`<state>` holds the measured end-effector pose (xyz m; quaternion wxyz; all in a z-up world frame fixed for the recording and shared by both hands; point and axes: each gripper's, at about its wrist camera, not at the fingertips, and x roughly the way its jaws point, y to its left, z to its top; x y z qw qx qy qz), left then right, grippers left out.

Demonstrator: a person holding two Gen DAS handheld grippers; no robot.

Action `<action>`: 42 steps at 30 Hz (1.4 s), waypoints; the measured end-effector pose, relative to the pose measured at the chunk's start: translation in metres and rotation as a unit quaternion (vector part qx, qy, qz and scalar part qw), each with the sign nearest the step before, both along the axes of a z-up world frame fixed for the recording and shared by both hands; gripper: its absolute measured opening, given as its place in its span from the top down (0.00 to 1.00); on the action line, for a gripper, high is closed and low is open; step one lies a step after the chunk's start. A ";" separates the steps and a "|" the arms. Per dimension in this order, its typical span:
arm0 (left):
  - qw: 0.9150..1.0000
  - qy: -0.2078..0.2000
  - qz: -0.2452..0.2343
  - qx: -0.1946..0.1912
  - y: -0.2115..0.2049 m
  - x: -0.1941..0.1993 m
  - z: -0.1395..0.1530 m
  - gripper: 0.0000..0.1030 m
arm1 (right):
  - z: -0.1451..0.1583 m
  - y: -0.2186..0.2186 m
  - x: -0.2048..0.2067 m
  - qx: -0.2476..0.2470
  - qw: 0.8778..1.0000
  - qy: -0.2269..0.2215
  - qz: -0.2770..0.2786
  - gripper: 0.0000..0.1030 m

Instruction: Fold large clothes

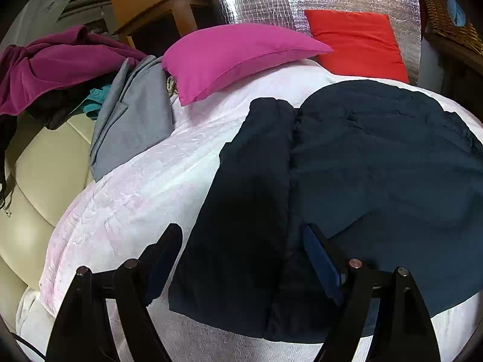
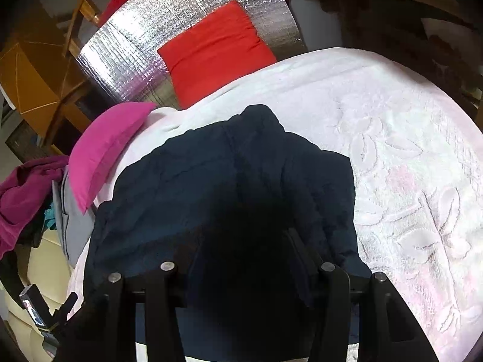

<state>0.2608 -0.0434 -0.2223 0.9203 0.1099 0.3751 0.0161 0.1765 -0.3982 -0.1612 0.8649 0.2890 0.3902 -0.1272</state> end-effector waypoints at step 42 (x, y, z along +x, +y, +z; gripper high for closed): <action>0.889 0.146 0.016 -0.434 0.090 0.083 -0.051 0.36 | -0.056 -0.027 0.012 0.034 0.999 0.002 0.032 0.45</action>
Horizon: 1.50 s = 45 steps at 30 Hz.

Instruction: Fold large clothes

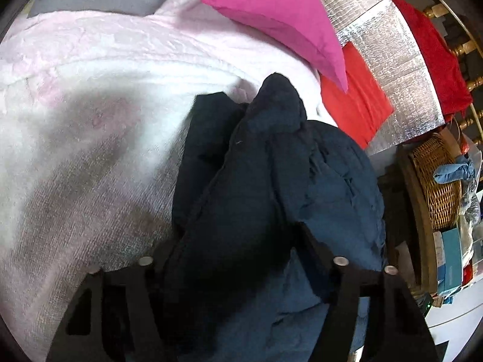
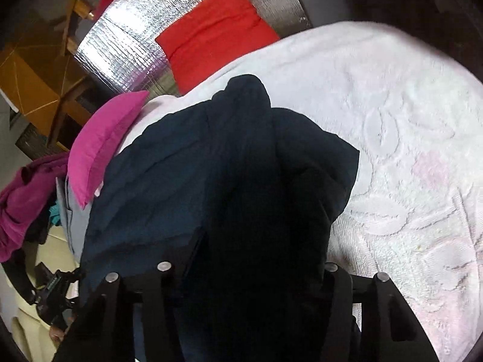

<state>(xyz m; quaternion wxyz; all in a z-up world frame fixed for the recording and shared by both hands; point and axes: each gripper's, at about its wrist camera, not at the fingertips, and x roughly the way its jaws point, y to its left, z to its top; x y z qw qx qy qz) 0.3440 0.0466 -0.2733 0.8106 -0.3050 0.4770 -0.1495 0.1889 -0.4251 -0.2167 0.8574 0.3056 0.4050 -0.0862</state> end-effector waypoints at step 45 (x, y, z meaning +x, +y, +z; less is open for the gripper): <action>1.000 0.016 0.012 0.011 0.030 -0.075 0.022 0.74 | 0.000 0.032 -0.075 -0.014 0.999 0.029 0.006 0.60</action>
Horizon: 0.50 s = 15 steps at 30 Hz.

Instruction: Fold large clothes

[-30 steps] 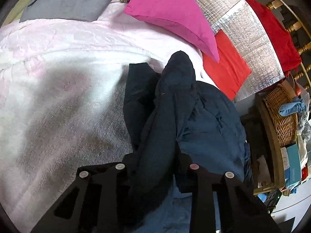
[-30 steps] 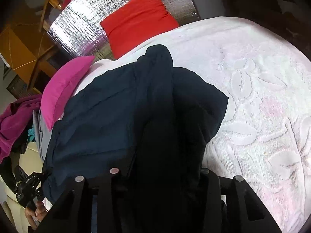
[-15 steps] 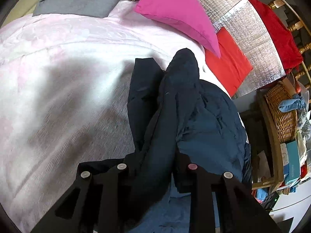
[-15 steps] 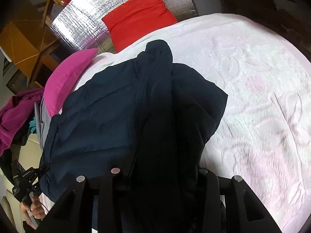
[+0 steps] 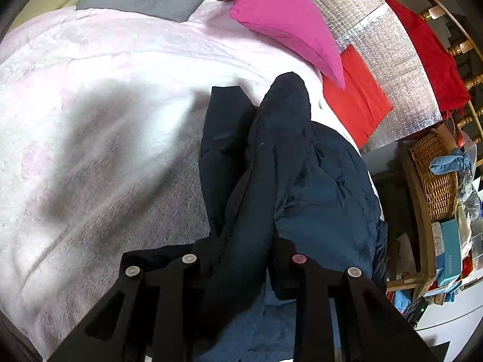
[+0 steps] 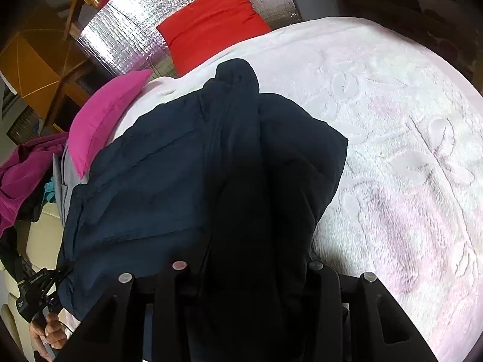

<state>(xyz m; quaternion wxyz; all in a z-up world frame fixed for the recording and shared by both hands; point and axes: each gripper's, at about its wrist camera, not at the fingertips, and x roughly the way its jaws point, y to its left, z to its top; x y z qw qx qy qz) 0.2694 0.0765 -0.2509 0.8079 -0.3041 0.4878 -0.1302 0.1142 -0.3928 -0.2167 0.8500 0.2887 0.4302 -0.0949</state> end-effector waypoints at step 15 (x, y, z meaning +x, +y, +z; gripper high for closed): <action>1.000 0.001 -0.003 -0.001 0.000 0.005 -0.003 0.73 | -0.005 0.001 0.010 0.002 1.000 0.000 0.001 0.59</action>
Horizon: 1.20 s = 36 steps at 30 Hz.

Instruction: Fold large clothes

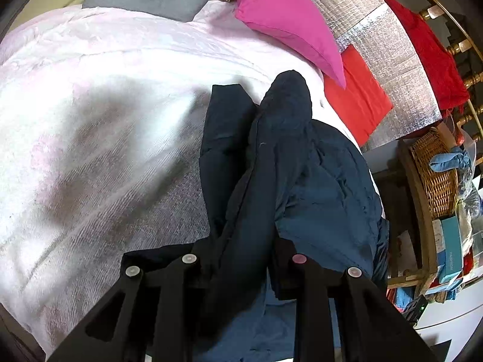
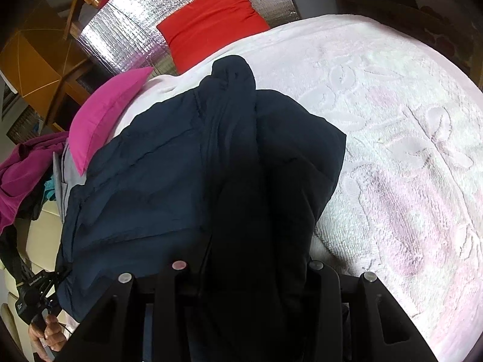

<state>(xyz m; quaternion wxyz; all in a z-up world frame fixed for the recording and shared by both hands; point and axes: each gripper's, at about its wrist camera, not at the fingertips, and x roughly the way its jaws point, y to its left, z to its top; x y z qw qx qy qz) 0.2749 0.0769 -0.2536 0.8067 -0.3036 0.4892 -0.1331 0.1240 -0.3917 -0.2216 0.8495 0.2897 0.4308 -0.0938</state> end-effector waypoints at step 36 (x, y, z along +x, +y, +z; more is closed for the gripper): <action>0.878 -0.331 0.065 0.340 -0.065 -0.302 0.262 0.04 | 0.222 0.140 -0.221 -0.228 0.970 -0.087 0.017 0.16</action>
